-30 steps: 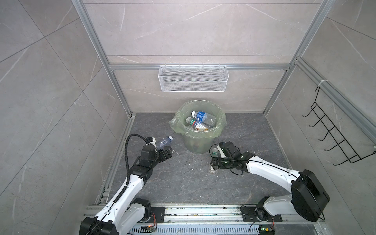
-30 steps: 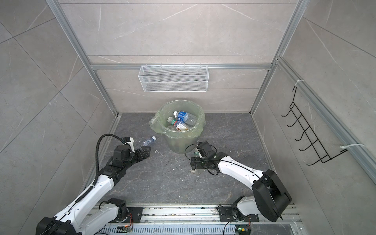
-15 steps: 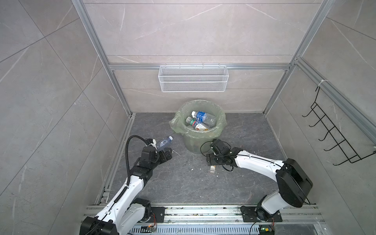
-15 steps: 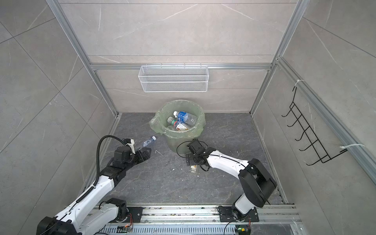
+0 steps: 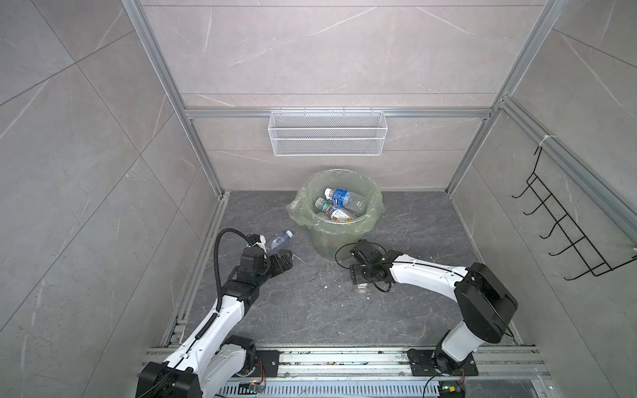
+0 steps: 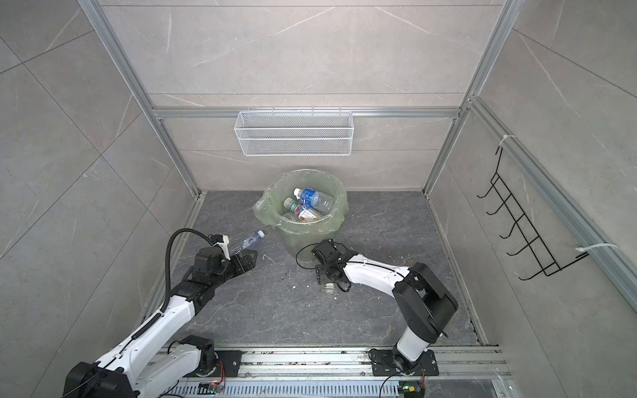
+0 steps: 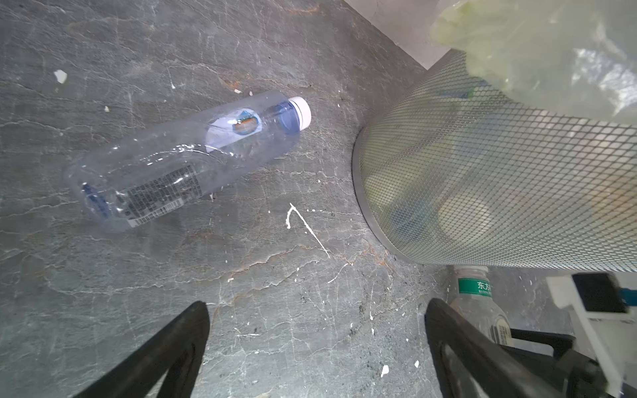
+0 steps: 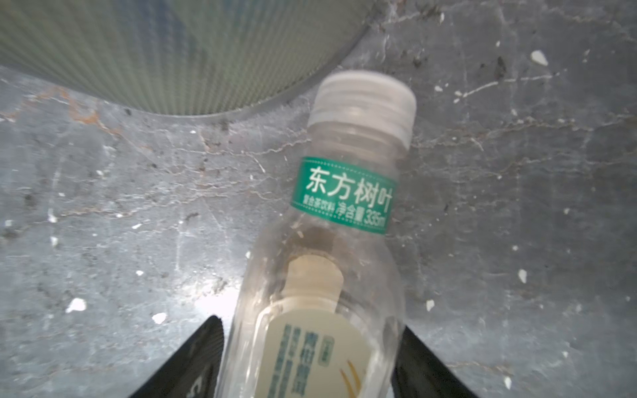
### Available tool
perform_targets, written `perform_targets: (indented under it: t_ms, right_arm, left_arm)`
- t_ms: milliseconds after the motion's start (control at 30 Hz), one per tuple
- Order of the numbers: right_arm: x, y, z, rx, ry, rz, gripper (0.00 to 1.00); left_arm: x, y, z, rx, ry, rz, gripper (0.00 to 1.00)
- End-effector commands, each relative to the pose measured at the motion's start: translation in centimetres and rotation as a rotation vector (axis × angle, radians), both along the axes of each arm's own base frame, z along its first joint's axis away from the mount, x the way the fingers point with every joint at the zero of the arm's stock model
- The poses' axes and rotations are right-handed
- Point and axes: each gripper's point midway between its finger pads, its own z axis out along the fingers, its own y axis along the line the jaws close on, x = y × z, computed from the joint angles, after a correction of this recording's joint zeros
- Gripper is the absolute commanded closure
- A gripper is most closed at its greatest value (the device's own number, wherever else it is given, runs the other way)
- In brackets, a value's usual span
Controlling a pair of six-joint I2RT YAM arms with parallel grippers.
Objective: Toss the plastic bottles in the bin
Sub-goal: 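Lift the small green-labelled bottle with the right gripper off the floor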
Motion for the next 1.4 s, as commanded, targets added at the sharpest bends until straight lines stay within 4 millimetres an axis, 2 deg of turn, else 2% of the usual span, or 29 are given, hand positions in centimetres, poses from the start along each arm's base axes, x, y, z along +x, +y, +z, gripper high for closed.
perform_targets:
  t_ms: [0,133,233,467,700,1133,1367]
  right_arm:
    - [-0.1,-0.4,-0.5,-0.050,0.013,0.000,0.25]
    - [-0.2,-0.6,-0.6,-0.066,0.011,0.001,0.28]
    - [-0.2,-0.6,-0.6,-0.069,0.008,0.006,0.38]
    - [-0.6,-0.8,-0.4,-0.076,-0.006,0.026,0.43]
    - [-1.6,-0.5,1.0,-0.003,-0.091,0.075,0.45]
    - [-4.7,-0.6,6.0,0.156,-0.371,0.172,0.48]
    - [-6.1,-0.3,9.6,0.229,-0.525,0.224,0.50]
  left_arm:
    - [0.4,-0.2,0.3,-0.020,-0.026,-0.005,0.00]
    - [0.4,-0.3,0.2,-0.020,-0.023,-0.009,0.00]
    - [0.4,-0.3,0.2,-0.023,-0.023,-0.010,0.00]
    - [0.5,-0.5,0.0,-0.028,-0.021,-0.016,0.00]
    - [0.5,-0.7,-0.1,-0.036,-0.018,-0.026,0.00]
    - [0.7,-1.4,-0.2,-0.051,-0.019,-0.055,0.00]
    - [0.9,-1.7,-0.2,-0.059,-0.017,-0.068,0.00]
